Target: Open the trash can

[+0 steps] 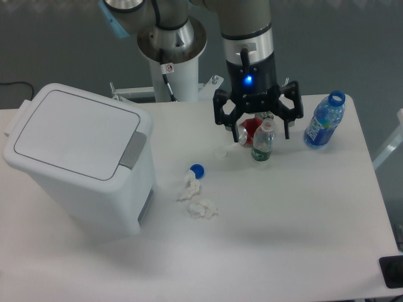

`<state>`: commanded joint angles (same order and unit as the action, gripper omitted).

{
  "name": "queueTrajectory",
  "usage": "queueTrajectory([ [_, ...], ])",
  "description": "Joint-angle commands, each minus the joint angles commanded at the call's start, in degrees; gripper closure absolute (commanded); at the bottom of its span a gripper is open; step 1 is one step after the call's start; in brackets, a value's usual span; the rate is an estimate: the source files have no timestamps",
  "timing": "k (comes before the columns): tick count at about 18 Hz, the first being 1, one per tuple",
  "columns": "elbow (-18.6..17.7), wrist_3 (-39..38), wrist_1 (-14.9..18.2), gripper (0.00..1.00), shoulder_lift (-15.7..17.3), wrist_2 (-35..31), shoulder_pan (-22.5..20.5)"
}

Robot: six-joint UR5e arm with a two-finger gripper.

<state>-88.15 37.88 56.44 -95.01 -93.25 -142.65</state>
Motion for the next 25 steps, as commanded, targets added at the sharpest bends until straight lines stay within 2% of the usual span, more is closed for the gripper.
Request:
queueTrajectory([
  [4,0.5,0.0,-3.7,0.00,-1.5,0.4,3.1],
  [7,1.2,-2.4,-3.8,0.00,-2.7,1.8,5.4],
  [12,1.4,-9.5,-3.7,0.00,-2.7,6.5,5.6],
  [15,1.2,-18.2,-3.6,0.00,-2.9,6.9,5.6],
  [19,0.4,-21.9,-3.4,0.00,-2.8,8.9,6.4],
  [22,-0.5,-26.7,-3.2,0.00,-2.8,12.6,7.4],
  [25,-2.2,-27.1,-3.1,0.00,-2.5,13.3,8.3],
])
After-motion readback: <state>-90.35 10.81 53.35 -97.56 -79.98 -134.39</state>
